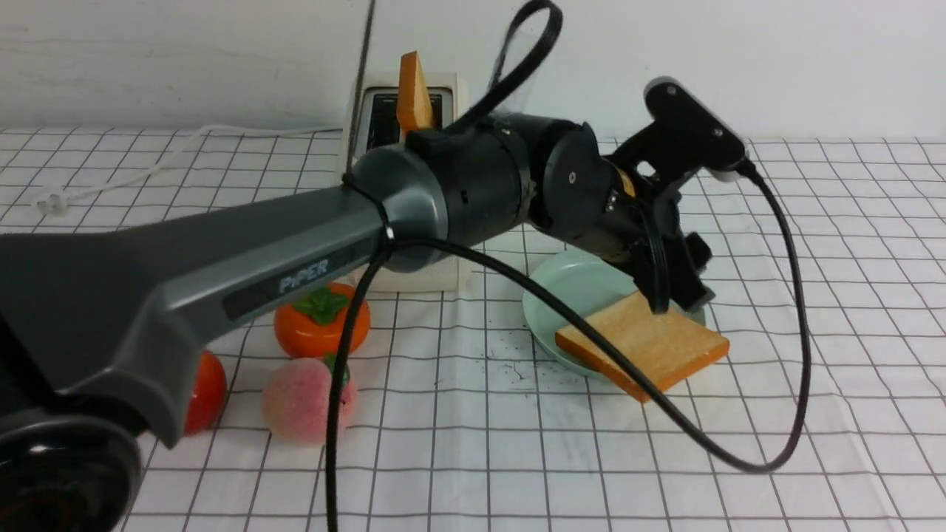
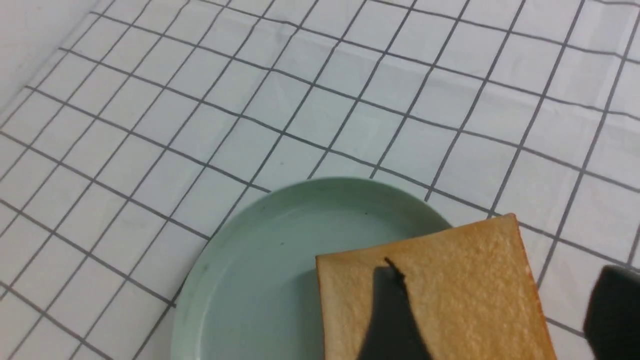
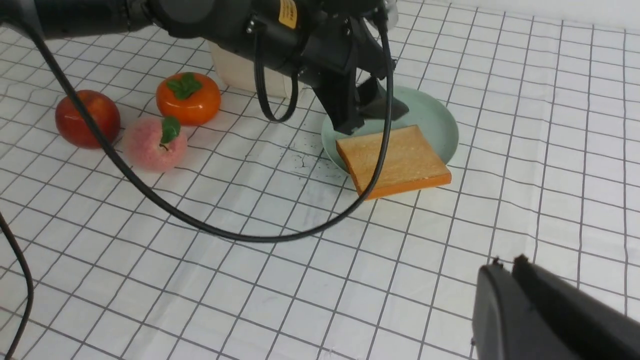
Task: Take toasted bread from bread machine on white checkered table place on plate.
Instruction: 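Place the slice of bread on the plate with the left gripper, then grasp the toast slice in the toaster and pull it up out of the slot with the right gripper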
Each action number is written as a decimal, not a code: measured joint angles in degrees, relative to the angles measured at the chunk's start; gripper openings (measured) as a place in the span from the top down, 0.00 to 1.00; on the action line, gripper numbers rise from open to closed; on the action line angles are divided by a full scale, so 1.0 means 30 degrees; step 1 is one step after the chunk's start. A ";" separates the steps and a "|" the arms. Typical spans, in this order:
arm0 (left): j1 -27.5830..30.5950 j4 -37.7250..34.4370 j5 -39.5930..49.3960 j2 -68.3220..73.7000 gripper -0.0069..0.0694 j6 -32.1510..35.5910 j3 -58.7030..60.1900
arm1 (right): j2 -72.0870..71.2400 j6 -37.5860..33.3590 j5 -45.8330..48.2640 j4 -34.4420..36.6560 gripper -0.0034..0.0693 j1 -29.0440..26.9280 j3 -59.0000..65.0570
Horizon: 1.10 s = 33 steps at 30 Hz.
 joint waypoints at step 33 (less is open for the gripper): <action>0.0000 1.5219 0.2268 -2.9107 0.93 -2.4067 1.9596 | 2.4775 0.3312 -0.5802 -0.2621 0.82 0.8853 -1.4608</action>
